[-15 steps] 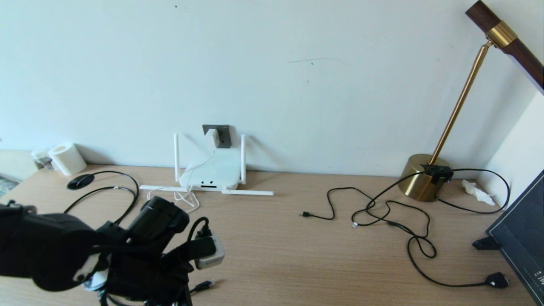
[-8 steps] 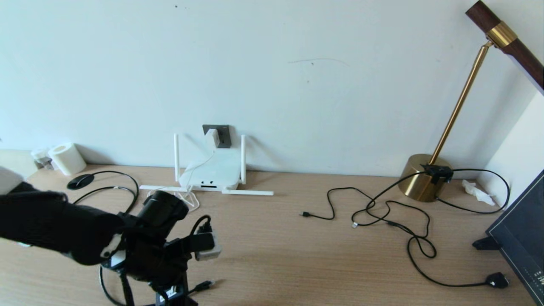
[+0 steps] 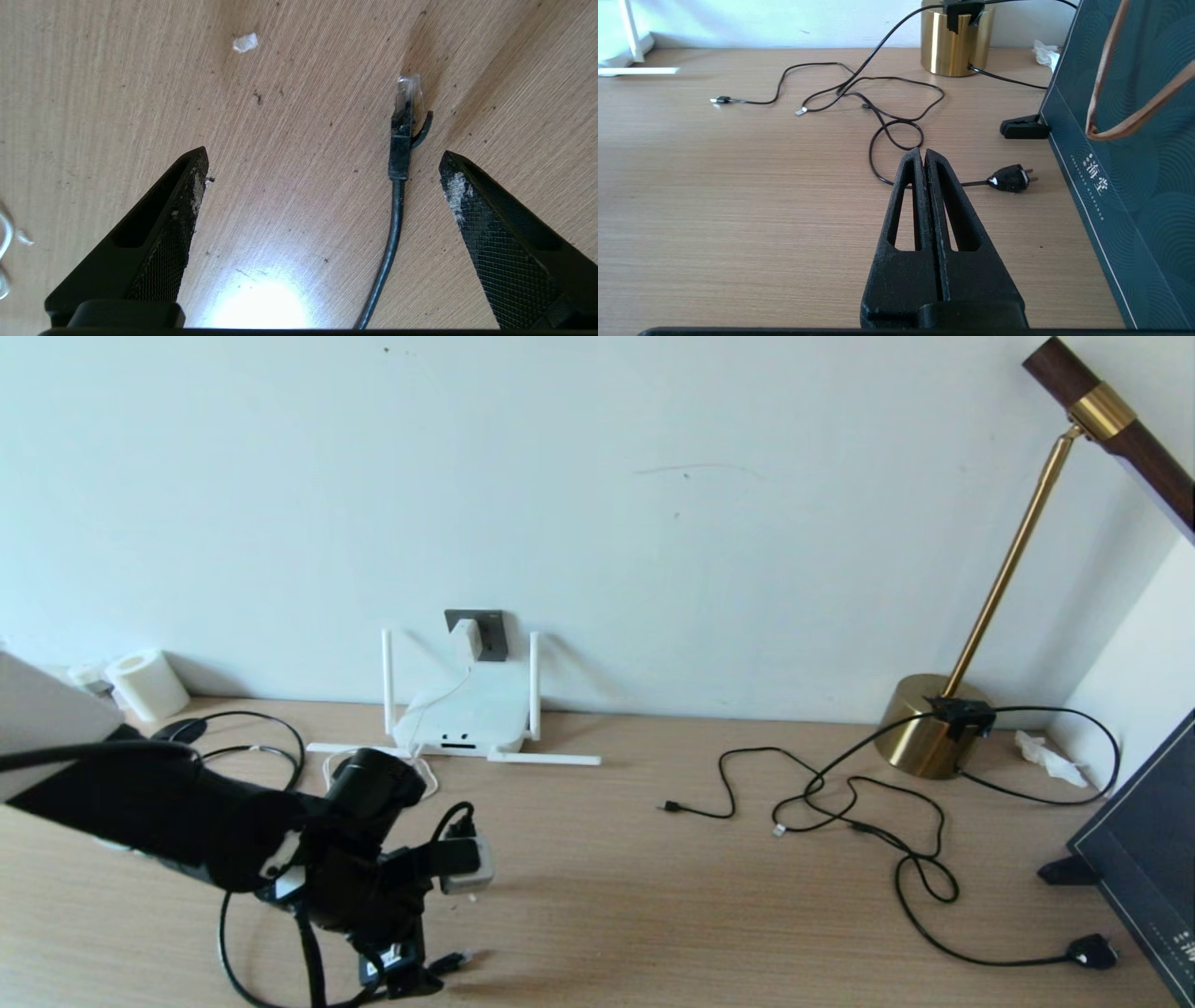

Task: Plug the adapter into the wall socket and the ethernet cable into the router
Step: Pick up cable

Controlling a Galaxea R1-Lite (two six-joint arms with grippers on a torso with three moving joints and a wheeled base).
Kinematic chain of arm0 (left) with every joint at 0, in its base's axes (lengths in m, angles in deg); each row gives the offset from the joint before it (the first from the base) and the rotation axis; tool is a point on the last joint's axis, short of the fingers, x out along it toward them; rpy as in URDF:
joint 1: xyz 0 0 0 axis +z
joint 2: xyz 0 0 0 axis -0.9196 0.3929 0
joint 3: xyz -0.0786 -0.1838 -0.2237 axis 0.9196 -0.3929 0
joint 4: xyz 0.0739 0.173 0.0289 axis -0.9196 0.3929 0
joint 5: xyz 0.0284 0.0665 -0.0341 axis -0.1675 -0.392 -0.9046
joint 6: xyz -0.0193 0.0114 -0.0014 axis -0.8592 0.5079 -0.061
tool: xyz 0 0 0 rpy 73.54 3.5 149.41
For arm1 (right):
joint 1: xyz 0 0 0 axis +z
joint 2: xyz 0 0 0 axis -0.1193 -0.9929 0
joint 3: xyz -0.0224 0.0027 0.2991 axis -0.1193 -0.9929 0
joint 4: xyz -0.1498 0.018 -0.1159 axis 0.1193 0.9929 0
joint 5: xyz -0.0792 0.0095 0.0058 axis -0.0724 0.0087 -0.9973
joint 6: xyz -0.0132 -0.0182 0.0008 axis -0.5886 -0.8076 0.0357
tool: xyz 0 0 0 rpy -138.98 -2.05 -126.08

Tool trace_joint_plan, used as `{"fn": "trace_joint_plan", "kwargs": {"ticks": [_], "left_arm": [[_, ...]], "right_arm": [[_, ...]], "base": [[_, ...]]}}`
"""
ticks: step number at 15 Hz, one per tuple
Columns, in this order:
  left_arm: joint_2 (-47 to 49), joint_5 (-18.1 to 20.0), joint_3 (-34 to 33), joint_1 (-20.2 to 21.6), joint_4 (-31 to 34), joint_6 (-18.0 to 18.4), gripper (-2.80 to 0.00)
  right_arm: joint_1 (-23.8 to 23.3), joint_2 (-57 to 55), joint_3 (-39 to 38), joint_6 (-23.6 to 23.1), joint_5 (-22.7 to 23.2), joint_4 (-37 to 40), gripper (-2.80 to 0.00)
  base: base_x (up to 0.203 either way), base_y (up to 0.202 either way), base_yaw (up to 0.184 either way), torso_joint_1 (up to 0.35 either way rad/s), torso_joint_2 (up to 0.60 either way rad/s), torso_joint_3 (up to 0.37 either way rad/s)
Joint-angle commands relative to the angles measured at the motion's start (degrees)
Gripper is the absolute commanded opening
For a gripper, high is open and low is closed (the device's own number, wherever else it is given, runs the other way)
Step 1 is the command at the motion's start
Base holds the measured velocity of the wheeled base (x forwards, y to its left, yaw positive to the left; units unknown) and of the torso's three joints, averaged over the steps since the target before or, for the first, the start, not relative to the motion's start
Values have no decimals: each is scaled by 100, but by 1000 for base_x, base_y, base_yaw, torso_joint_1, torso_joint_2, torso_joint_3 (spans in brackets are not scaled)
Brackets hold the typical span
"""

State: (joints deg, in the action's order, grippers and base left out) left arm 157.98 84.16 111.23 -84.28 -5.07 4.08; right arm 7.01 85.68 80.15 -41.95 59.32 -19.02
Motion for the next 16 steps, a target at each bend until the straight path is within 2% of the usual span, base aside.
{"fn": "trace_joint_plan", "kwargs": {"ticks": [1,9,10,16], "left_arm": [[109,85,3,-16,2,30,0],[202,95,-76,-73,27,91,0],[186,101,-109,-69,18,91,-280],[61,112,-344,-69,9,91,-280]], "right_arm": [[2,-9,0,1,-3,-3,-280],[2,-9,0,1,-3,-3,-280],[2,-9,0,1,-3,-3,-280],[2,-9,0,1,-3,-3,-280]], "base": [[0,0,0,0,0,0],[0,0,0,0,0,0],[0,0,0,0,0,0],[0,0,0,0,0,0]]}}
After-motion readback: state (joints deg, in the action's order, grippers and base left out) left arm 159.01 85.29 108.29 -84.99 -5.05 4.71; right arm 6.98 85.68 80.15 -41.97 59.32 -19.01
